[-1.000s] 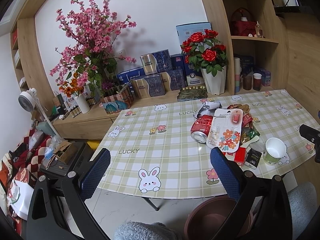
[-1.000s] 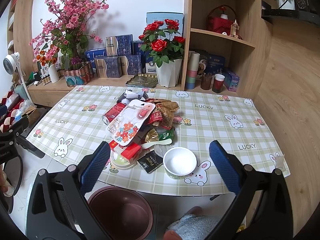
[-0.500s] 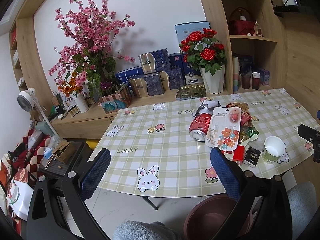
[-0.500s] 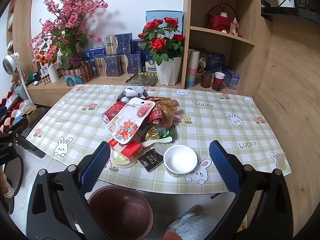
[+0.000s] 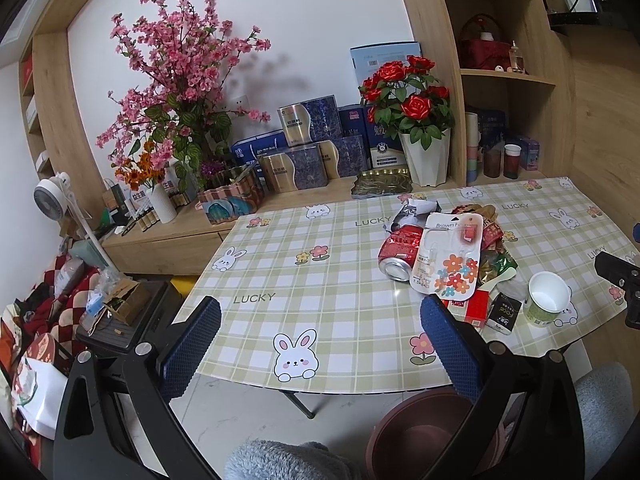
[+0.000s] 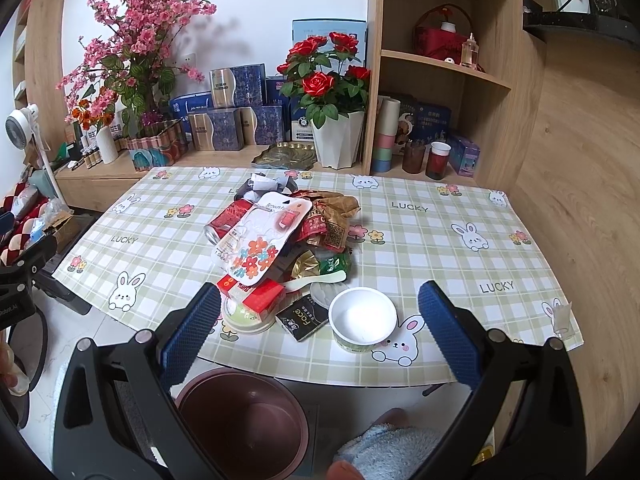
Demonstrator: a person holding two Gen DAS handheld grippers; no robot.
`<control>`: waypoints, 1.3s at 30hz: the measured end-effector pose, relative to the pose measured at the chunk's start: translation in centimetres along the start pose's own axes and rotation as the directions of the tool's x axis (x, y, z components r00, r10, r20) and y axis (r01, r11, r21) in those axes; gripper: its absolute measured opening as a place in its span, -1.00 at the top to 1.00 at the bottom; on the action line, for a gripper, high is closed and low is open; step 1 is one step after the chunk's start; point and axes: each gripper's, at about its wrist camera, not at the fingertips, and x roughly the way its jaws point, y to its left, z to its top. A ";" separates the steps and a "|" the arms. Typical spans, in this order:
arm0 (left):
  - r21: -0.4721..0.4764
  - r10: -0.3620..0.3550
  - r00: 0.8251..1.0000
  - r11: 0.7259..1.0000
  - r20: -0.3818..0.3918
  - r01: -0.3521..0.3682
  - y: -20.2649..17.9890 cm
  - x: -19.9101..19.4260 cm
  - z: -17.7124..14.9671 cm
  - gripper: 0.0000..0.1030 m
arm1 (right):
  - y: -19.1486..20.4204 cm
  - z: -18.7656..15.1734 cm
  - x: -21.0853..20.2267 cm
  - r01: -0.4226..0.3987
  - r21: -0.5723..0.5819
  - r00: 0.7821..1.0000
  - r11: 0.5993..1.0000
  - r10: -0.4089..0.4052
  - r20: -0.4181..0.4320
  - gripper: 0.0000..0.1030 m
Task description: Collect trash
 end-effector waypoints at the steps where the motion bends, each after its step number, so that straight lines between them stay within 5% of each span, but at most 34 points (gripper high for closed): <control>1: 0.000 0.000 1.000 1.000 0.000 0.000 0.0 0.0 0.0 -0.90 | 0.2 -0.2 0.1 0.001 -0.001 1.000 1.000 -0.001 -0.001 -0.89; 9: -0.007 -0.014 1.000 1.000 -0.016 0.014 -0.1 0.9 -0.9 -0.90 | 0.7 -0.7 0.7 -0.006 0.009 1.000 1.000 0.006 -0.011 -0.89; 18: -0.076 -0.138 0.988 0.988 -0.070 0.132 0.5 3.5 -2.0 -0.90 | -1.4 -2.0 3.2 -0.017 0.095 0.999 0.995 0.021 -0.044 -0.89; 24: -0.103 -0.206 0.973 0.975 -0.104 0.196 0.0 5.5 -2.8 -0.90 | -3.5 -4.5 6.7 0.004 0.156 0.990 0.988 0.018 -0.143 -0.89; 33: -0.161 -0.305 0.942 0.946 -0.140 0.282 -1.9 9.5 -3.5 -0.90 | -5.4 -7.6 11.9 0.025 0.156 0.985 0.987 0.002 -0.170 -0.89; 39: -0.108 -0.284 0.953 0.956 -0.104 0.273 -3.8 11.5 -3.1 -0.90 | -5.5 -8.5 15.1 0.098 0.047 0.986 0.994 -0.091 -0.139 -0.89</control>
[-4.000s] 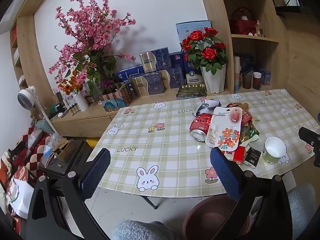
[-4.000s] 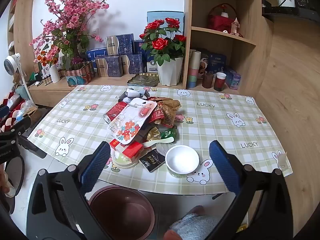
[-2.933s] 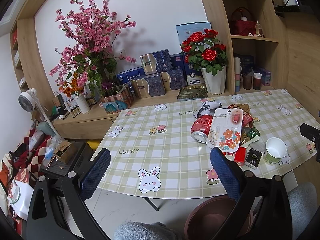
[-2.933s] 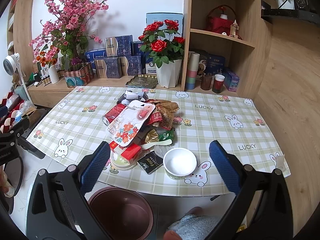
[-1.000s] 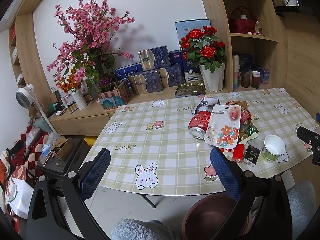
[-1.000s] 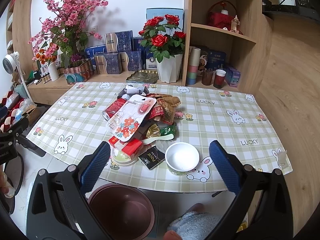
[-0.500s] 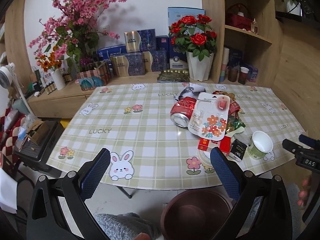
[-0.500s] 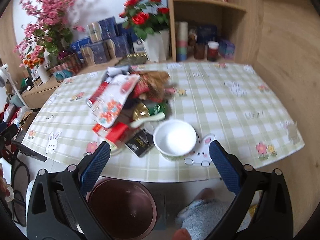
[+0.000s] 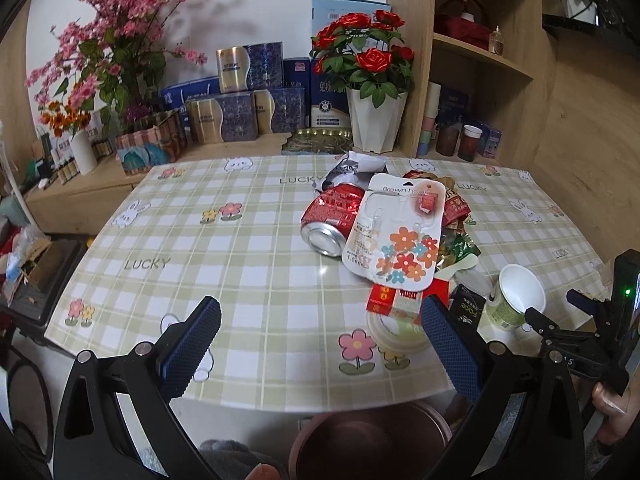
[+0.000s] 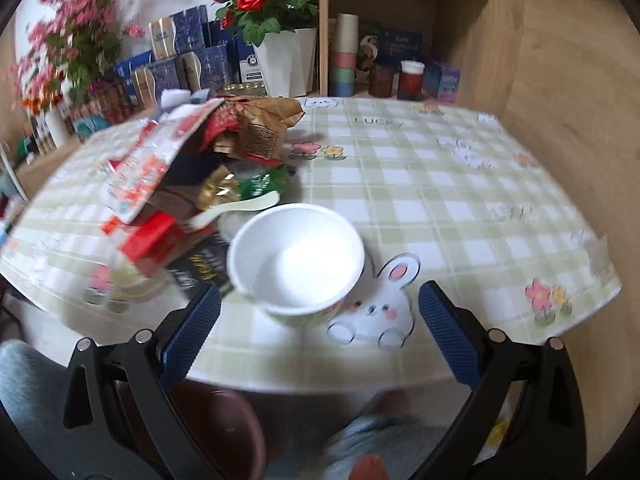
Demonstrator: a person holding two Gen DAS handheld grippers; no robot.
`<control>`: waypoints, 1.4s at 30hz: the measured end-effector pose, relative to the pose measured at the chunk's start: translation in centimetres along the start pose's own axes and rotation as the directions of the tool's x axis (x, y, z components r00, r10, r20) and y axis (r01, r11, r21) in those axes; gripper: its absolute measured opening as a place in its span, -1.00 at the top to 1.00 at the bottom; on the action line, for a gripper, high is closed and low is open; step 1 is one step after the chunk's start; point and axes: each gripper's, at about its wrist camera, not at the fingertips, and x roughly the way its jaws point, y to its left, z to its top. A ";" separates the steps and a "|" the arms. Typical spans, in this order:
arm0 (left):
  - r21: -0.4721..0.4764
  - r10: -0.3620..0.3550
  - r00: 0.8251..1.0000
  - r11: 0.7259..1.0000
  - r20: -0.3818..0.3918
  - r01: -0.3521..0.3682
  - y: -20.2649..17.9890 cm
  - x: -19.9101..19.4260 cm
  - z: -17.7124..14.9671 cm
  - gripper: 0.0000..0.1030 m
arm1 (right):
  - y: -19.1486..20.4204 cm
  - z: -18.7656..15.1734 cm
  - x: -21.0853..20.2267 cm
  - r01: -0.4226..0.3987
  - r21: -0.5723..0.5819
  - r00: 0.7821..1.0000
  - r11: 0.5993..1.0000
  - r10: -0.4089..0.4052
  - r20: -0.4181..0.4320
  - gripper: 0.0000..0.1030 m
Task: Collect trash
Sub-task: 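Reach the left tool to the clear flower-print hook package and grasp it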
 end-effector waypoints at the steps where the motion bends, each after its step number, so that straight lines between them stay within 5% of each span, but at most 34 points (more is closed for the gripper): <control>1: 0.008 0.005 1.000 1.000 0.002 -0.005 -0.2 0.5 0.2 -0.90 | 0.1 0.0 0.9 0.003 -0.022 1.000 1.000 -0.004 -0.012 -0.89; 14: -0.009 -0.031 0.996 0.999 -0.088 0.031 -1.3 4.9 0.6 -0.90 | 1.2 -0.2 4.3 -0.061 -0.061 0.998 0.996 0.061 -0.010 -0.87; 16: -0.005 -0.046 0.996 0.999 -0.073 0.046 -1.5 5.0 0.7 -0.90 | 1.0 -0.2 4.3 -0.073 -0.047 0.997 0.996 0.073 -0.006 -0.63; 17: 0.002 -0.048 0.996 0.999 -0.071 0.048 -1.8 5.1 0.8 -0.90 | 1.0 -0.2 4.3 -0.075 -0.044 0.997 0.996 0.075 -0.008 -0.52; 25: 0.136 -0.088 0.994 0.986 -0.063 0.096 -5.7 6.7 1.6 -0.90 | -0.2 0.1 3.3 -0.129 0.030 0.990 0.991 0.127 0.062 -0.50; 30: 0.324 -0.003 0.999 0.946 -0.037 0.015 -10.2 9.9 2.2 -0.90 | -1.5 0.5 2.7 -0.130 0.072 0.989 0.989 0.123 0.087 -0.50; 38: 0.420 0.064 0.997 0.907 -0.041 -0.041 -12.7 14.6 3.0 -0.88 | -5.6 0.9 1.4 -0.133 0.185 0.987 0.974 0.113 0.116 -0.50; 42: 0.480 0.127 0.990 0.873 -0.055 -0.085 -13.3 16.7 3.3 -0.63 | -6.6 0.8 1.5 -0.140 0.221 0.987 0.965 0.118 0.110 -0.50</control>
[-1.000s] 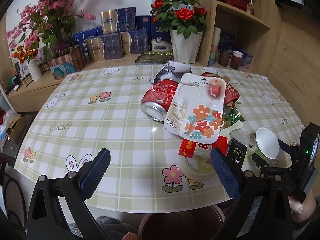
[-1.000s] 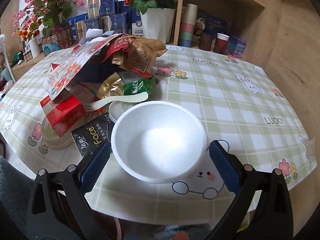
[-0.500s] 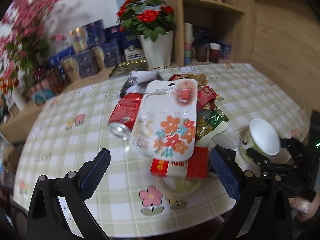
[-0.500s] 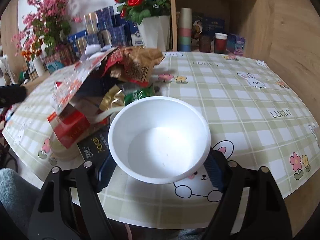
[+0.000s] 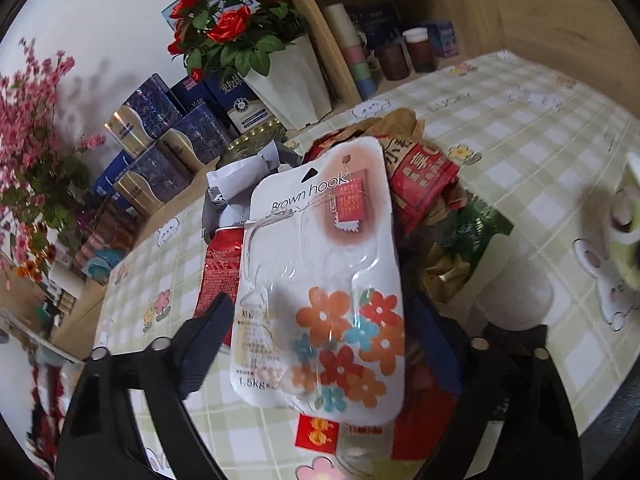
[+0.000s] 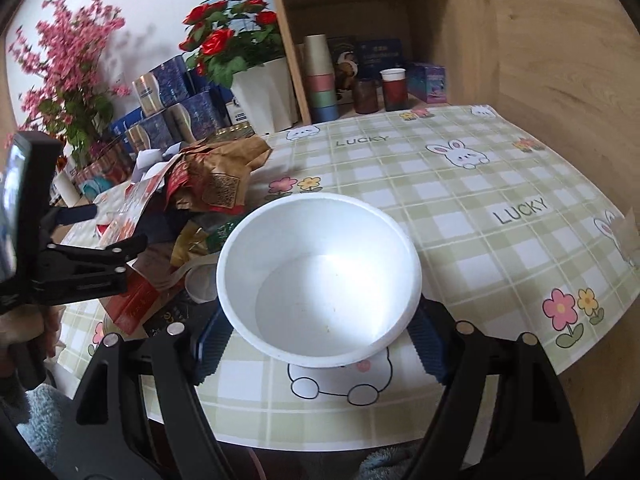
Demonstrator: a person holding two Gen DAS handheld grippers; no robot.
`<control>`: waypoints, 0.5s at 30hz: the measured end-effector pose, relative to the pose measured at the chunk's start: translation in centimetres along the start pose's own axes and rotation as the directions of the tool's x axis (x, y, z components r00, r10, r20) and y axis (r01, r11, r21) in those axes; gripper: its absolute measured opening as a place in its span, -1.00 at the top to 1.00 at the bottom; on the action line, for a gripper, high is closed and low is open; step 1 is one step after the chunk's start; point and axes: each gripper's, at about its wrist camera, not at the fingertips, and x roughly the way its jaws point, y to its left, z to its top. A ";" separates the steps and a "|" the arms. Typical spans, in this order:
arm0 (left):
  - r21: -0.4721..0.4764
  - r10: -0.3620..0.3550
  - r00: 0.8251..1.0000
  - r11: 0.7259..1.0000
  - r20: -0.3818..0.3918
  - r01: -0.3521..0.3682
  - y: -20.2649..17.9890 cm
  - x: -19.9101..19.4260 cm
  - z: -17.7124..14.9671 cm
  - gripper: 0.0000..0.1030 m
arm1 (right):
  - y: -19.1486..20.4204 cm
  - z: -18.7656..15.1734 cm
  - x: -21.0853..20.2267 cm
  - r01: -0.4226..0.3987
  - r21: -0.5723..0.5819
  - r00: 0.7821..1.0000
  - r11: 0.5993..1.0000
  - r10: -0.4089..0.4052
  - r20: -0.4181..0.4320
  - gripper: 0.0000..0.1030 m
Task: Collect trash
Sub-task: 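Reach the left tool to the clear flower-print hook package and grasp it, then carry the hook package with the left tool over the brown bin and release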
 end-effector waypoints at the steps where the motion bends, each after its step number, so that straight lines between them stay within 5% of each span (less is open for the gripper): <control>1: 0.010 0.010 1.000 1.000 -0.007 -0.010 -0.1 0.4 0.2 -0.62 | -0.1 -0.1 0.0 -0.001 0.006 1.000 1.000 0.001 0.000 -0.50; 5: 0.014 0.021 1.000 1.000 -0.013 -0.020 0.2 1.1 0.8 -0.47 | -0.2 -0.1 -0.1 -0.006 0.018 1.000 1.000 0.007 -0.001 -0.50; 8: -0.029 -0.038 0.999 0.999 0.026 0.039 1.6 -0.4 1.0 -0.36 | -0.1 0.1 -0.4 -0.013 0.015 1.000 1.000 0.012 0.003 -0.50; 9: -0.045 -0.078 0.996 0.996 0.039 0.080 2.3 -1.1 1.0 0.47 | 0.0 0.1 -0.4 -0.014 0.015 1.000 1.000 0.014 0.003 -0.50; 12: -0.150 -0.161 0.985 0.974 0.064 0.169 5.7 -2.4 1.0 0.44 | 0.2 0.3 -0.6 -0.026 0.004 1.000 1.000 0.026 0.002 -0.50; 15: -0.327 -0.281 0.956 0.898 0.089 0.295 10.8 -2.6 0.0 0.45 | 0.5 0.4 -0.7 -0.031 -0.001 1.000 1.000 0.031 0.002 -0.50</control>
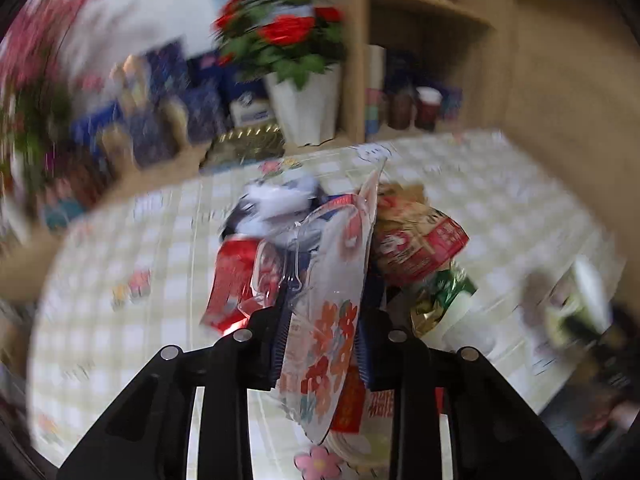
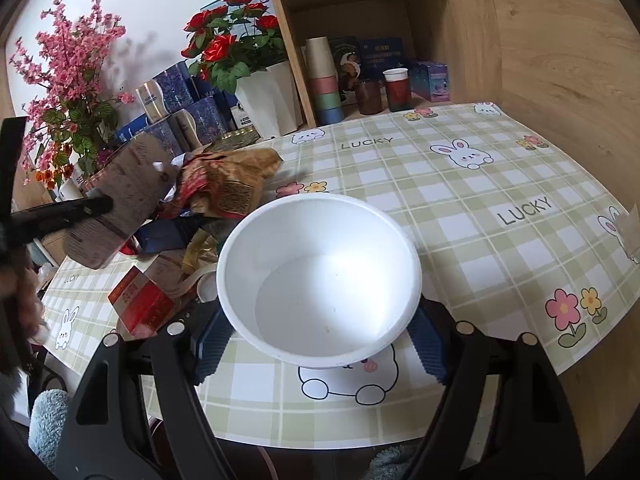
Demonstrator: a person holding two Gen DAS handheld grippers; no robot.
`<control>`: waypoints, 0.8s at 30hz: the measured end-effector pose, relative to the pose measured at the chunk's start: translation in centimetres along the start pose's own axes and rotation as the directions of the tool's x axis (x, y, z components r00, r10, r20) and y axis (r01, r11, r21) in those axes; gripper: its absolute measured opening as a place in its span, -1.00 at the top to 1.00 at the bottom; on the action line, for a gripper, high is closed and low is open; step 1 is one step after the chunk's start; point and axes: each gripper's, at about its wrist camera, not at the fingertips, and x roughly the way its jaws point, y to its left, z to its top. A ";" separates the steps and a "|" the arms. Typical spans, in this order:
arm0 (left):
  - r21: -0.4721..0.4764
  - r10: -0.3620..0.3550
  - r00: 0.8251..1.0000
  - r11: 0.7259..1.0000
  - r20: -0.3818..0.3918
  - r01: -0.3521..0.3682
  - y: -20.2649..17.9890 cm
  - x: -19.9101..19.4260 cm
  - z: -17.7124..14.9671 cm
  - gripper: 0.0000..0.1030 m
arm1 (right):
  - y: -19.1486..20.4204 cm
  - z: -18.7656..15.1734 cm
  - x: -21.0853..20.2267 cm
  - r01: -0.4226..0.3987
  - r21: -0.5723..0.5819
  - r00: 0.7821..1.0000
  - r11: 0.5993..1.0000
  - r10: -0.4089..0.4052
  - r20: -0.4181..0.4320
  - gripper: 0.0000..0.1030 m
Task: Collect trash
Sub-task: 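Carry the hook package with the left tool over the brown bin and release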
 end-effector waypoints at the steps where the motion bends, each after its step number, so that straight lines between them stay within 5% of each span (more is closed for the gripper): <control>1: -0.041 -0.020 1.000 0.999 -0.003 0.020 1.0 -0.2 0.0 0.46 | 0.1 0.0 0.0 -0.001 -0.002 1.000 1.000 0.001 -0.001 -0.50; 6: -0.192 -0.089 0.996 0.978 0.002 0.087 5.5 -1.3 -0.8 0.46 | 0.9 0.3 -0.2 -0.008 -0.015 1.000 1.000 0.008 -0.003 -0.50; 16: -0.193 -0.162 0.983 0.965 0.088 0.176 5.3 -8.6 -2.5 0.46 | 3.4 1.4 -2.8 -0.024 -0.062 0.999 0.998 0.026 0.020 -0.50; 24: -0.183 -0.269 0.962 0.944 0.050 0.274 4.1 -13.6 -7.8 0.46 | 6.0 0.8 -6.1 -0.081 -0.075 0.997 0.994 0.082 0.011 -0.50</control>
